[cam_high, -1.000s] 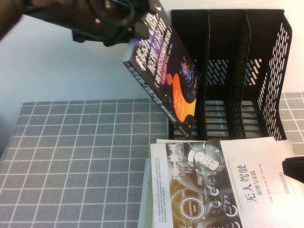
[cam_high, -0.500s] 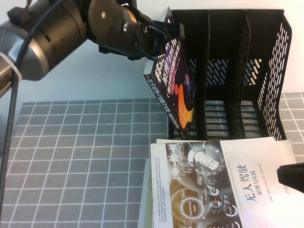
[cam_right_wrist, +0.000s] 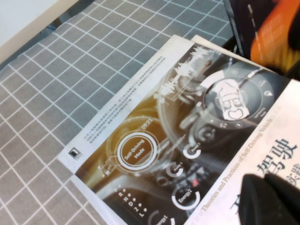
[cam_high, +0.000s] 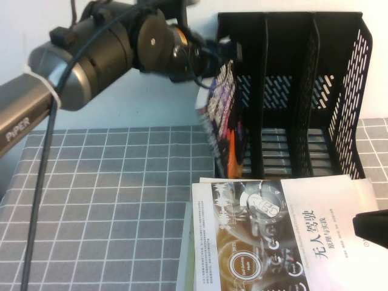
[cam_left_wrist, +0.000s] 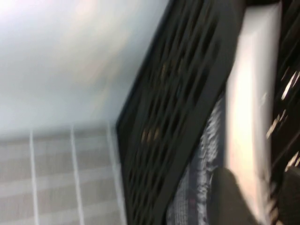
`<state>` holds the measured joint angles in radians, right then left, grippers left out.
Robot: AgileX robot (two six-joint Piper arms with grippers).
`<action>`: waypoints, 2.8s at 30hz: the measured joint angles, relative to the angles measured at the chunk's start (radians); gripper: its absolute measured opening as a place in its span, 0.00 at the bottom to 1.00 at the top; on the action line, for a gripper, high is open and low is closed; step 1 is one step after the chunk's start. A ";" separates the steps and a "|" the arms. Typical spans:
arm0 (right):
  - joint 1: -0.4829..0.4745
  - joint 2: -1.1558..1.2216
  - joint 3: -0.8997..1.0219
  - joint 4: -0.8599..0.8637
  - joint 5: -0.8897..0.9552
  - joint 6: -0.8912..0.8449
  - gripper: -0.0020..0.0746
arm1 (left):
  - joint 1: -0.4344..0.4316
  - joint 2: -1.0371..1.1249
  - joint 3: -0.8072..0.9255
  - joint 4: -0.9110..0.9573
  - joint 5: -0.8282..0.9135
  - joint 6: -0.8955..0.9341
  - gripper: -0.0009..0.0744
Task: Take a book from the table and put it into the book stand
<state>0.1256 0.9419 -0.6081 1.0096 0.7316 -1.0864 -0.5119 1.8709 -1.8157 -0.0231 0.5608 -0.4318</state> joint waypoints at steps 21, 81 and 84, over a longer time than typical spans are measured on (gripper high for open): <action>0.000 -0.139 0.000 -0.460 0.180 0.231 0.02 | 0.000 -0.224 -0.177 0.153 0.161 0.185 0.03; 0.000 -0.768 0.282 -0.653 -0.074 0.540 0.02 | 0.264 -1.691 1.644 -0.066 -0.674 0.494 0.01; 0.000 -0.768 0.282 -0.653 -0.074 0.540 0.02 | 0.342 -1.796 1.744 -0.081 -0.657 0.500 0.01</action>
<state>0.1256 0.1735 -0.3263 0.3564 0.6580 -0.5461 -0.1698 0.0745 -0.0712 -0.1043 -0.0958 0.0680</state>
